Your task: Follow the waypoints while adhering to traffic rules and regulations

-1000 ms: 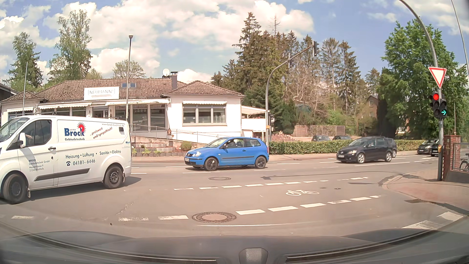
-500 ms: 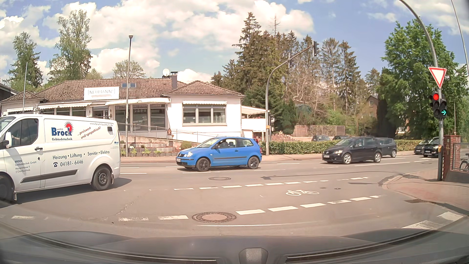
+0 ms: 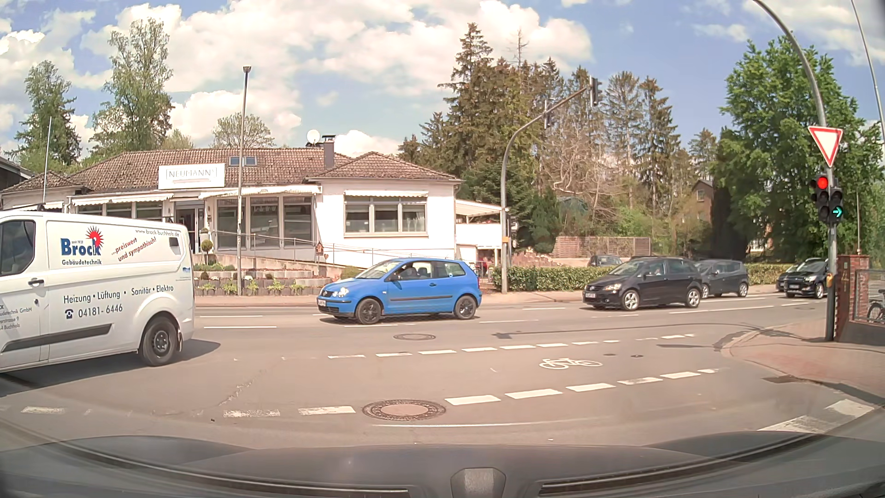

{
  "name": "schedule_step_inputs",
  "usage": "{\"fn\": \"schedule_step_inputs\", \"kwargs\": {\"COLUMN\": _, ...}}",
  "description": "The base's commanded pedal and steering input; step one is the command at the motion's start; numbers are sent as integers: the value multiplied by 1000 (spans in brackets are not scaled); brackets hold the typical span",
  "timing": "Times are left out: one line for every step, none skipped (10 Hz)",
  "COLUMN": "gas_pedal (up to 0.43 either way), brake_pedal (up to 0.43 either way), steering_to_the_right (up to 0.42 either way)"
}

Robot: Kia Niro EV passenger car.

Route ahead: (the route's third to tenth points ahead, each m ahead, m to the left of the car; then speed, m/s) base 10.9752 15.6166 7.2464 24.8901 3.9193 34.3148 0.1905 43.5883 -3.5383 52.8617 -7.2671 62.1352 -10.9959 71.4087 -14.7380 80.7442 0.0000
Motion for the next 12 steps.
{"fn": "schedule_step_inputs", "kwargs": {"gas_pedal": 0, "brake_pedal": 244, "steering_to_the_right": -3}}
{"fn": "schedule_step_inputs", "kwargs": {"gas_pedal": 0, "brake_pedal": 244, "steering_to_the_right": -3}}
{"fn": "schedule_step_inputs", "kwargs": {"gas_pedal": 0, "brake_pedal": 244, "steering_to_the_right": -3}}
{"fn": "schedule_step_inputs", "kwargs": {"gas_pedal": 0, "brake_pedal": 244, "steering_to_the_right": -3}}
{"fn": "schedule_step_inputs", "kwargs": {"gas_pedal": 0, "brake_pedal": 244, "steering_to_the_right": -3}}
{"fn": "schedule_step_inputs", "kwargs": {"gas_pedal": 0, "brake_pedal": 244, "steering_to_the_right": -3}}
{"fn": "schedule_step_inputs", "kwargs": {"gas_pedal": 0, "brake_pedal": 244, "steering_to_the_right": -3}}
{"fn": "schedule_step_inputs", "kwargs": {"gas_pedal": 0, "brake_pedal": 244, "steering_to_the_right": -3}}
{"fn": "schedule_step_inputs", "kwargs": {"gas_pedal": 0, "brake_pedal": 244, "steering_to_the_right": -3}}
{"fn": "schedule_step_inputs", "kwargs": {"gas_pedal": 0, "brake_pedal": 244, "steering_to_the_right": -3}}
{"fn": "schedule_step_inputs", "kwargs": {"gas_pedal": 0, "brake_pedal": 244, "steering_to_the_right": -3}}
{"fn": "schedule_step_inputs", "kwargs": {"gas_pedal": 0, "brake_pedal": 244, "steering_to_the_right": -3}}
